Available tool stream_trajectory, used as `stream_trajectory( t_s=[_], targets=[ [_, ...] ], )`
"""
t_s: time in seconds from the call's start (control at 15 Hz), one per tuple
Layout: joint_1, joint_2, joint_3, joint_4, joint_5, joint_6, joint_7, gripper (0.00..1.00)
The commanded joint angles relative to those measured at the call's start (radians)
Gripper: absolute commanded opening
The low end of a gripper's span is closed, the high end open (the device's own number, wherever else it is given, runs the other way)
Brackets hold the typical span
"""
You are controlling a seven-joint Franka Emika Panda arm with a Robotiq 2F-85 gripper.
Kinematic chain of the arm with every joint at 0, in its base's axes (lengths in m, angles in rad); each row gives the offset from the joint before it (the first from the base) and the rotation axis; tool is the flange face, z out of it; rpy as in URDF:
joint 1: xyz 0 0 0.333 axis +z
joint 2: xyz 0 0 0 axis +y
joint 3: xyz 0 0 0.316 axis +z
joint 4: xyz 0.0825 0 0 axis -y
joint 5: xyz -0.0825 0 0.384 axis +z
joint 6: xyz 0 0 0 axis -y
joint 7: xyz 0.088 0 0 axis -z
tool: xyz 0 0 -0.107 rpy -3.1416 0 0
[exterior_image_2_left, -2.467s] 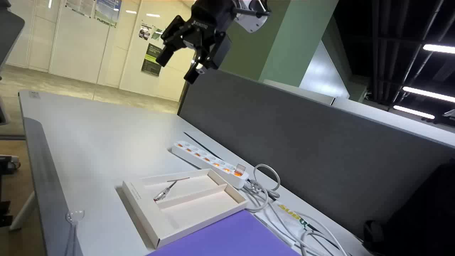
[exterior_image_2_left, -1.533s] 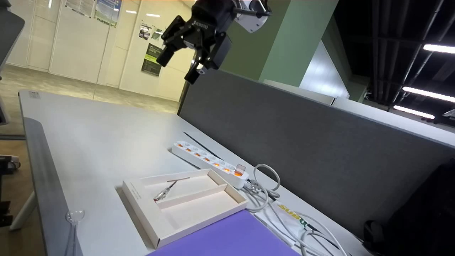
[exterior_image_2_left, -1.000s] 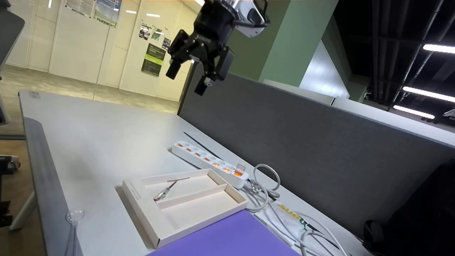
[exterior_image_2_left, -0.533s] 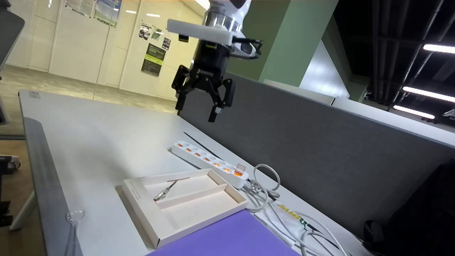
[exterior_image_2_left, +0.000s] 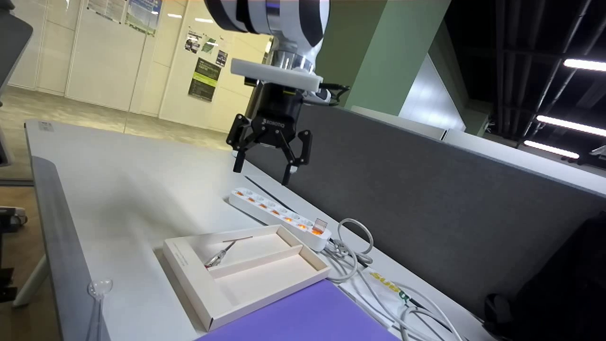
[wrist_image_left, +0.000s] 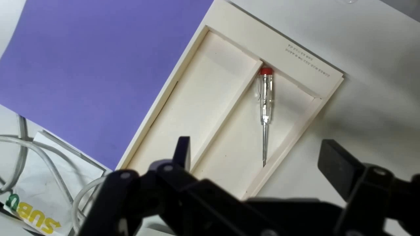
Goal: Put the pen on the blue mat
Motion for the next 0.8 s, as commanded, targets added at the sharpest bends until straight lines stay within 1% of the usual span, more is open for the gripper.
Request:
stream_trajectory(
  t_s=[0.0, 0.27, 0.4, 0.47, 0.53, 0.6, 0.67, 0.73],
  targets=[
    [0.018, -0.002, -0.009, -0.023, -0.064, 0.062, 0.0, 1.0],
    [0.031, 0.027, -0.01, -0.048, -0.197, 0.183, -0.055, 1.0],
    [0.034, 0.051, -0.011, -0.054, -0.232, 0.226, -0.095, 1.0],
    [0.034, 0.067, -0.012, -0.053, -0.244, 0.243, -0.115, 1.0],
    [0.036, 0.079, -0.017, -0.051, -0.253, 0.255, -0.105, 1.0],
    [0.034, 0.077, -0.023, -0.054, -0.247, 0.264, -0.088, 1.0],
    [0.037, 0.074, -0.015, -0.052, -0.222, 0.243, -0.103, 1.0],
    [0.037, 0.082, -0.019, -0.052, -0.224, 0.253, -0.103, 1.0]
  ],
)
